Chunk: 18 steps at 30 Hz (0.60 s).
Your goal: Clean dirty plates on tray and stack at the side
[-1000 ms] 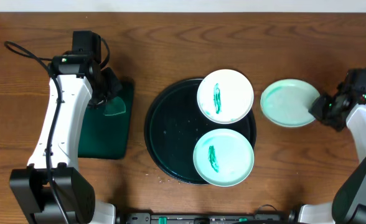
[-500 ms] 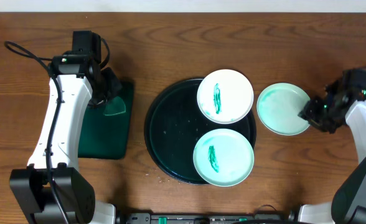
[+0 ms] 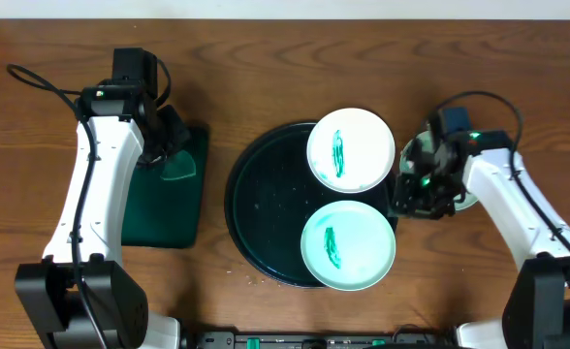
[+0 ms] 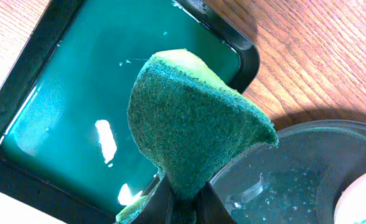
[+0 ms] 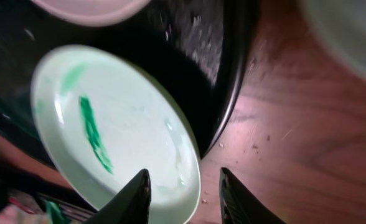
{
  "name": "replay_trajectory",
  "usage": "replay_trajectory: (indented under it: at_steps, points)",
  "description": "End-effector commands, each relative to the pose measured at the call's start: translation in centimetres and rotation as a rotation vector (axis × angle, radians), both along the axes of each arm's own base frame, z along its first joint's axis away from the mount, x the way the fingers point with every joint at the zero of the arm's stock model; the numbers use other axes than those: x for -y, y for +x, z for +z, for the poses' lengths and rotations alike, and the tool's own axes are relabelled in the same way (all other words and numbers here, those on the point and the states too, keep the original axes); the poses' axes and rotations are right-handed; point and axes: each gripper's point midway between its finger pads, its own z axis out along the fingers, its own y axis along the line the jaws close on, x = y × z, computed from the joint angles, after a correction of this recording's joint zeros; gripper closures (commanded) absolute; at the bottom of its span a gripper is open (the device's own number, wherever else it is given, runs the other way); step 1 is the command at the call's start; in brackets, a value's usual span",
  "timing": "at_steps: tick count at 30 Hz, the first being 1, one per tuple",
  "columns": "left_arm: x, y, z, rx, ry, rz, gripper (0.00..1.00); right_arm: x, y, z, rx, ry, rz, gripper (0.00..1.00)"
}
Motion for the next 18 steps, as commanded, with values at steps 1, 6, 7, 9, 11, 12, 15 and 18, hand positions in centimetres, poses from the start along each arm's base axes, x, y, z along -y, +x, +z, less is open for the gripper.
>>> replay_trajectory:
  at_steps: [1,6,7,9,11,12,15,18]
  points:
    - [-0.2,0.3,0.8,0.021,0.009,-0.008,0.93,-0.2,-2.0,-1.8,-0.032,-0.039,0.065,0.68]
    - [-0.2,0.3,0.8,0.021,0.009,-0.008,0.93,-1.0,-3.2,-3.9,-0.029,-0.040,0.100,0.71]
    - [-0.2,0.3,0.8,0.021,0.009,-0.008,0.93,-1.1,-3.3,-4.2,-0.027,-0.040,0.103,0.72]
    - [-0.2,0.3,0.8,0.021,0.009,-0.008,0.93,-1.3,-3.5,-4.7,-0.022,-0.039,0.108,0.78]
    - [-0.2,0.2,0.8,0.019,0.009,-0.008,0.93,-1.8,-3.7,-4.9,-0.021,-0.028,0.112,0.87]
    - [-0.2,0.2,0.8,0.018,0.009,-0.008,0.93,-2.1,-3.6,-4.8,-0.017,-0.018,0.118,0.91]
    - [-0.2,0.2,0.8,0.018,0.009,-0.008,0.93,-3.9,-3.3,-4.4,0.007,0.035,0.140,0.99]
    - [-0.2,0.2,0.8,0.018,0.009,-0.008,0.93,-6.2,-2.1,-3.3,0.052,0.073,0.136,0.99]
